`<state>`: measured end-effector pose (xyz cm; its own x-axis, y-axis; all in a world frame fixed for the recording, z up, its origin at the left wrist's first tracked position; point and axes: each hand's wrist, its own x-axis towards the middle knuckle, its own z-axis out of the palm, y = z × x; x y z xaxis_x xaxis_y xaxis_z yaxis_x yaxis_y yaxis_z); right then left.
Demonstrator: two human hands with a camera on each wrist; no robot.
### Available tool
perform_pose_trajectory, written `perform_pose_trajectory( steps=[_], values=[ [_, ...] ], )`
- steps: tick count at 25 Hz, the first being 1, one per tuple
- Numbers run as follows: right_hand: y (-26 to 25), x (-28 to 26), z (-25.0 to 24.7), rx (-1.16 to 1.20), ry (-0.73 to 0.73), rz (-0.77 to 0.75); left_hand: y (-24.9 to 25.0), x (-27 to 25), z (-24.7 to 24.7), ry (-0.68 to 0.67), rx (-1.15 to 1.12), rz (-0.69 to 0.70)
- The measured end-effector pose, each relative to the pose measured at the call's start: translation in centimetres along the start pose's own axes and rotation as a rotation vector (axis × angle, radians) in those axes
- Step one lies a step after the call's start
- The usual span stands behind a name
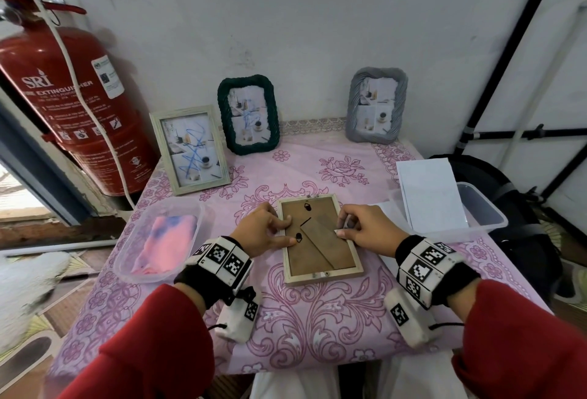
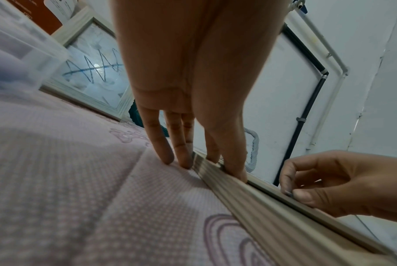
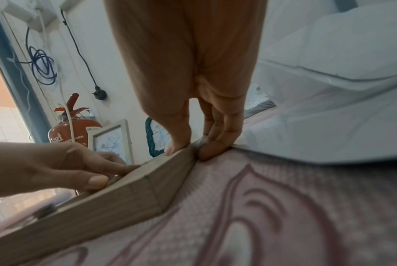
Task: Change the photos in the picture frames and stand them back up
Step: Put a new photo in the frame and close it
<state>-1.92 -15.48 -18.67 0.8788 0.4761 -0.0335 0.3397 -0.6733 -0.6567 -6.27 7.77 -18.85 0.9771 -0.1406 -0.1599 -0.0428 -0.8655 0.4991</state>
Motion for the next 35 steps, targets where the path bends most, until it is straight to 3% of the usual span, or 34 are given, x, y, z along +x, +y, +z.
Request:
perform_pose_trajectory(
  steps=[5,9,11,13,16,18,23,35],
  values=[
    [-0.4,-0.1,0.1,-0.033,-0.006,0.002,0.3,-0.4,0.1,-0.014,0.005,-0.002],
    [-0.7,-0.1,0.2,-0.059,-0.051,0.035,0.5,-1.2,-0.5,-0.101,-0.05,-0.046],
    [-0.9,0.3,0.1,-0.109,-0.045,0.064,1.2,-1.7,-0.5,-0.066,0.017,-0.058],
    [-1.3,1.2,0.0,-0.201,0.012,0.049,2.3,-2.4,-0.3,-0.017,0.089,0.027],
    [-2.1,2.9,0.0,-0.244,0.039,-0.012,3.5,-3.0,0.2,-0.173,0.126,0.178],
    [-2.4,4.3,-0.1,-0.258,-0.013,-0.023,3.8,-3.1,0.5,-0.211,0.143,0.171],
    [-1.9,6.2,0.1,-0.389,-0.152,-0.023,3.9,-2.6,0.9,-0.156,0.166,0.181],
    [-2.0,6.4,0.3,-0.531,-0.171,-0.086,4.8,-2.1,0.9,-0.229,0.251,0.131]
  ],
)
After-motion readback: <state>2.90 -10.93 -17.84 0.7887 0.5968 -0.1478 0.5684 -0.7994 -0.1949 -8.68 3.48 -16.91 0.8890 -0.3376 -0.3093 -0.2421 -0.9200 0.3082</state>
